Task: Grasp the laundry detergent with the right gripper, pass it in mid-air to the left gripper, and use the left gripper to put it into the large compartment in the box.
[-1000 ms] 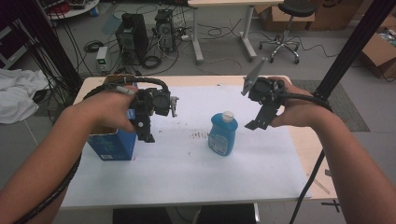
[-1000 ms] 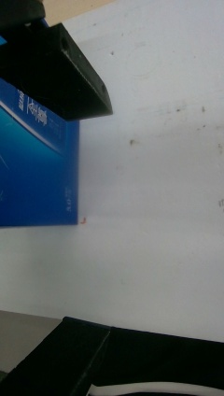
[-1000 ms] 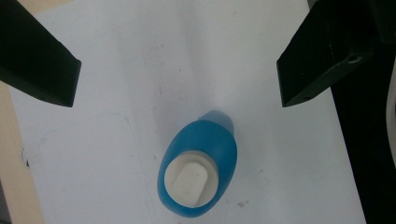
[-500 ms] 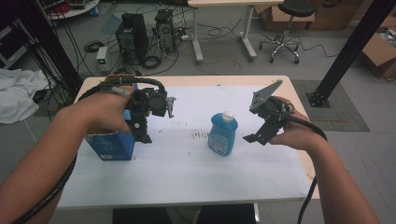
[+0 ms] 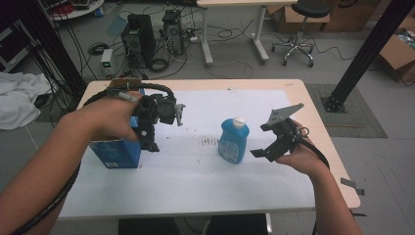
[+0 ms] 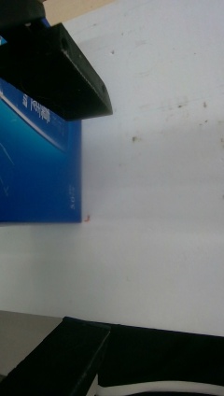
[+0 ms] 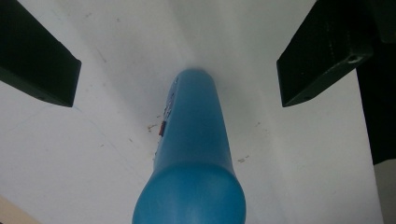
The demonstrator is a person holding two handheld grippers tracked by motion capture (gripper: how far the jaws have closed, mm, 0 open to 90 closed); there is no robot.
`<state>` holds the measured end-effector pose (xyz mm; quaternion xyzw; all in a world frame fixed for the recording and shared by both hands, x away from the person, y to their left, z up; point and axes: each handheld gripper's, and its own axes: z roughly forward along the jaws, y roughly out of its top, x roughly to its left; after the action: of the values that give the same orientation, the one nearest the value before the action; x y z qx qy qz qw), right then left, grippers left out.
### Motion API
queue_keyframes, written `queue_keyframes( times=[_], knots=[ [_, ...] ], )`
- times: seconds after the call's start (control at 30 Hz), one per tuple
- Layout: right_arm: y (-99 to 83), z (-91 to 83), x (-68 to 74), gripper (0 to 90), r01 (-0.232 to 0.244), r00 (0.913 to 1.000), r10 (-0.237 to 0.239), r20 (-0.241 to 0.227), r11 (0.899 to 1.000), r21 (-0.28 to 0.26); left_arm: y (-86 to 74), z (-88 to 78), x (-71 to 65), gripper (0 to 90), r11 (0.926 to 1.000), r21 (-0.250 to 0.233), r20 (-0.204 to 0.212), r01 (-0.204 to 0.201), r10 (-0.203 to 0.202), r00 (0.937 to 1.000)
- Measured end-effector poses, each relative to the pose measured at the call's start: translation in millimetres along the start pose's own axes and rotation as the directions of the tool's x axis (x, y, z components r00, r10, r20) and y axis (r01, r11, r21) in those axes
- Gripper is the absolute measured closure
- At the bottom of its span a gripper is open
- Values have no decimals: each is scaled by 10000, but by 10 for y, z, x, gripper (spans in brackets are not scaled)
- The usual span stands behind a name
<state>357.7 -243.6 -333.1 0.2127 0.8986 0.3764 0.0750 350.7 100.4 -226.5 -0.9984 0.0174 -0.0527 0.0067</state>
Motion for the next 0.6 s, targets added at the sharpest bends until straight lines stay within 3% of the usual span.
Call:
queue_keyframes(
  times=[0.3, 0.6],
  knots=[
    [-215, 146, 31, 0, -511, 9986, 519, 60, 9944, -920, 1, 0, -3, 1, 10000, -11, -15, 15, -15, 10000],
    [-340, 317, 68, 0, -791, 9965, 819, 189, 9902, -1154, 44, -13, -29, 1, 9999, -77, -66, -141, 140, 9999]
  ],
)
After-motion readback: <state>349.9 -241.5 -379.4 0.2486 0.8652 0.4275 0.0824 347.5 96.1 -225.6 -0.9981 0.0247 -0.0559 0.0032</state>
